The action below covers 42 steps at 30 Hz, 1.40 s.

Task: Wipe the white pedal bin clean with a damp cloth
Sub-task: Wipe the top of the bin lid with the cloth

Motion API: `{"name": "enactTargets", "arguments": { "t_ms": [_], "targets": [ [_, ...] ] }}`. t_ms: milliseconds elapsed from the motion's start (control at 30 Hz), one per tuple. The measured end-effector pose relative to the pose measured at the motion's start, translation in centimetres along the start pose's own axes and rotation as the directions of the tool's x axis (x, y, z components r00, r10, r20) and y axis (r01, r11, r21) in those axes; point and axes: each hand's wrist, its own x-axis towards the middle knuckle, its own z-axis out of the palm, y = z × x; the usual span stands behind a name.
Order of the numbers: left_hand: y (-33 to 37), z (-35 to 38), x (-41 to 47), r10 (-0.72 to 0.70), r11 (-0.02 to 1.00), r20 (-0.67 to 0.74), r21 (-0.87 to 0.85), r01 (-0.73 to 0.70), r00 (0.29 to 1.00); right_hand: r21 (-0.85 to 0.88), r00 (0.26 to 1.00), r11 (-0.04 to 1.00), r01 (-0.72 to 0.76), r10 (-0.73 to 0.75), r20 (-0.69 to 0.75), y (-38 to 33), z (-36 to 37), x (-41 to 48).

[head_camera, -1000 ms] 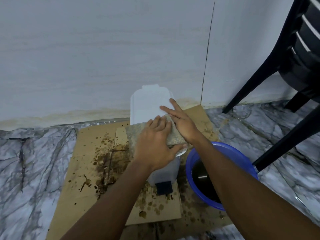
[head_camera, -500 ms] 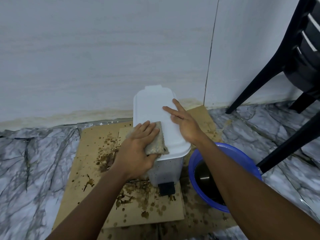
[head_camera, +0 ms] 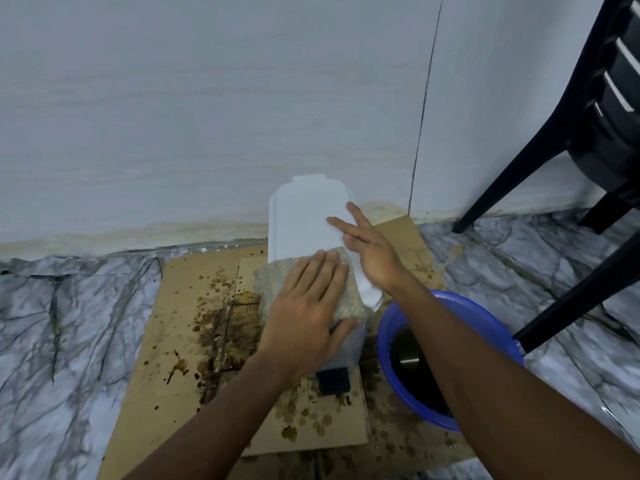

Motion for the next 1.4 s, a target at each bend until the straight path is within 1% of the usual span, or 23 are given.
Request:
{"name": "enactTargets", "arguments": {
  "t_ms": [100,167,233,300,333,367,433,500,533,600,700,767,833,900,967,1000,1033,1100,1133,1200,1267,1300,1400],
  "targets": [
    [-1.1,0.3,-1.1,0.145,0.989,-0.05,0.011,-0.145,0.988,0.011,1.0,1.0,0.008,-0.007,-0.009,-0.1,0.0,-0.1],
    [-1.9,0.3,-0.5,0.161,0.987,-0.028,0.026,-0.16,0.987,-0.003,1.0,1.0,0.009,-0.009,-0.012,-0.2,0.1,-0.1],
    [-1.5,0.1,1.0,0.065,0.996,0.038,0.053,-0.067,0.997,0.006,1.0,1.0,-0.003,0.003,-0.003,-0.3,0.2,-0.1],
    [-0.2,0.0,2.3,-0.076,0.996,0.108,0.052,0.07,0.991,0.013,1.0,1.0,-0.013,0.013,0.0,-0.5,0.2,-0.3],
    [0.4,0.0,2.8,-0.109,0.994,0.125,0.043,0.104,0.986,-0.001,1.0,1.0,-0.01,0.01,-0.006,-0.7,0.1,-0.4],
    [0.6,0.1,3.0,-0.109,0.994,0.125,0.032,0.106,0.986,-0.017,1.0,1.0,-0.006,0.006,-0.014,-0.8,0.0,-0.5],
    [-0.7,-0.1,2.8,-0.046,0.998,0.113,-0.024,0.049,0.993,-0.028,1.0,1.0,-0.006,0.005,-0.022,-1.0,-0.2,-0.6],
    [-3.3,-1.1,2.4,-0.002,0.989,0.153,-0.148,0.025,0.988,-0.021,1.0,1.0,-0.005,0.005,-0.01,-0.8,0.0,-0.5],
    [-4.7,-1.6,2.3,-0.002,0.977,0.212,-0.206,0.046,0.977,-0.018,1.0,1.0,-0.008,0.008,0.001,-0.8,0.1,-0.3],
    [-6.6,-2.4,1.7,-0.053,0.94,0.31,-0.304,0.152,0.949,-0.037,1.0,0.999,-0.01,0.01,0.003,-0.6,0.2,-0.1],
    [-6.9,-2.8,0.6,-0.189,0.819,0.328,-0.467,0.333,0.926,0.001,1.0,1.0,-0.014,0.014,-0.011,-0.4,0.1,-0.1],
    [-6.2,-2.3,0.9,-0.239,0.775,0.332,-0.501,0.385,0.913,0.014,1.0,1.0,-0.007,0.007,-0.012,-0.3,-0.1,-0.2],
    [-6.1,-1.8,2.7,-0.266,0.76,0.344,-0.5,0.415,0.901,-0.01,1.0,1.0,-0.003,0.003,-0.01,0.0,-0.1,0.0],
    [-7.0,-1.4,5.4,-0.28,0.751,0.4,-0.475,0.459,0.873,-0.034,1.0,0.999,-0.011,0.011,-0.013,0.1,-0.3,0.0],
    [-8.2,-0.8,7.7,-0.285,0.769,0.432,-0.43,0.474,0.855,-0.126,1.0,0.992,-0.007,0.005,-0.017,-0.3,-0.2,-0.3],
    [-8.8,-0.4,8.6,-0.293,0.788,0.428,-0.398,0.469,0.855,-0.241,1.0,0.97,0.002,-0.007,-0.022,-0.8,-0.2,-0.5],
    [-9.3,-0.1,9.3,-0.302,0.807,0.419,-0.366,0.464,0.856,-0.394,0.999,0.919,0.009,-0.023,-0.031,-1.3,-0.1,-0.7],
    [-9.9,0.2,10.5,-0.317,0.827,0.426,-0.314,0.467,0.847,-0.681,0.998,0.731,0.037,-0.066,-0.017,-2.5,0.4,-1.3],
    [-10.2,0.4,11.0,-0.311,0.841,0.434,-0.289,0.457,0.846,-0.759,0.998,0.649,0.047,-0.065,0.006,-3.2,0.8,-1.7],
    [-10.5,0.8,12.0,-0.271,0.895,0.434,-0.215,0.391,0.859,-0.824,1.0,0.567,0.008,0.001,0.011,-3.8,1.7,-2.5],
    [-10.6,1.4,13.1,-0.212,0.94,0.453,-0.149,0.308,0.866,-0.864,0.998,0.5,-0.056,0.054,-0.033,-3.9,2.9,-3.3],
    [-10.5,1.6,13.7,-0.175,0.951,0.473,-0.146,0.272,0.864,-0.88,0.997,0.468,-0.074,0.041,-0.062,-3.8,3.5,-3.7],
    [-10.0,2.2,15.5,-0.054,0.962,0.502,-0.204,0.179,0.863,-0.905,0.986,0.416,-0.089,-0.092,-0.139,-3.5,4.8,-4.7]
  ]
}}
